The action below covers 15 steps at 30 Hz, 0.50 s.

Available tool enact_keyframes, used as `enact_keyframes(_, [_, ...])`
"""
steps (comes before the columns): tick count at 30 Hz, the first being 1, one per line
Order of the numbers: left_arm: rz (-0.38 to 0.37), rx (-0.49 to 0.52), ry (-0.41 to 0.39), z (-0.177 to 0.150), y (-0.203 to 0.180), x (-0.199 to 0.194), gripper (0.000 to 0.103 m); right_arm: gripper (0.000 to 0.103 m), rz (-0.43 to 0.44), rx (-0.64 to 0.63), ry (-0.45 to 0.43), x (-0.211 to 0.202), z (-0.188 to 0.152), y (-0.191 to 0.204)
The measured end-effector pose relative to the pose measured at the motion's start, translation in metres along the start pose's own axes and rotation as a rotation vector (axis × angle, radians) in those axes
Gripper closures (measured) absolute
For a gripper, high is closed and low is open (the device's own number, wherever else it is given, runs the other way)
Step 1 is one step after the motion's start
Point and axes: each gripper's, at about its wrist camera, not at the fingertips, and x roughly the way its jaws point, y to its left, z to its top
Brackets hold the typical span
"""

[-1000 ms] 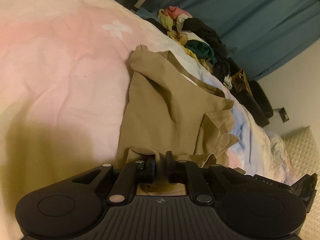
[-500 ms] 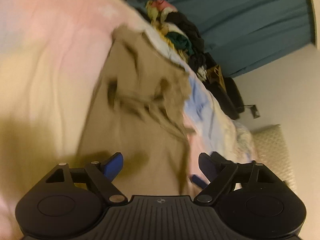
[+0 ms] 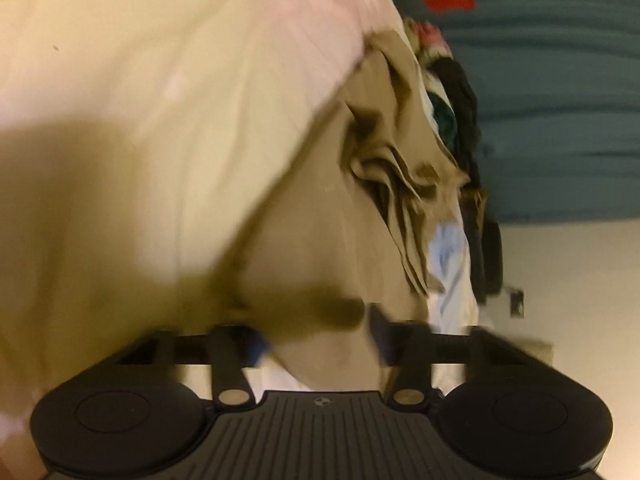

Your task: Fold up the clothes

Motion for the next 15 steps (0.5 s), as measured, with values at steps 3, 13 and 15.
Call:
enact_keyframes(3, [-0.026, 0.044, -0.039, 0.000, -0.006, -0.007, 0.092, 0.050, -0.016, 0.023, -0.063, -0.007, 0.005, -0.006])
enact_keyframes(13, [-0.212, 0.111, -0.158, -0.008, -0.044, -0.063, 0.098, 0.092, 0.179, -0.016, -0.102, -0.051, 0.011, 0.035])
enact_keyframes(15, [-0.255, 0.112, -0.177, -0.011, -0.055, -0.080, 0.098, 0.093, 0.227, -0.031, -0.116, -0.066, 0.010, 0.050])
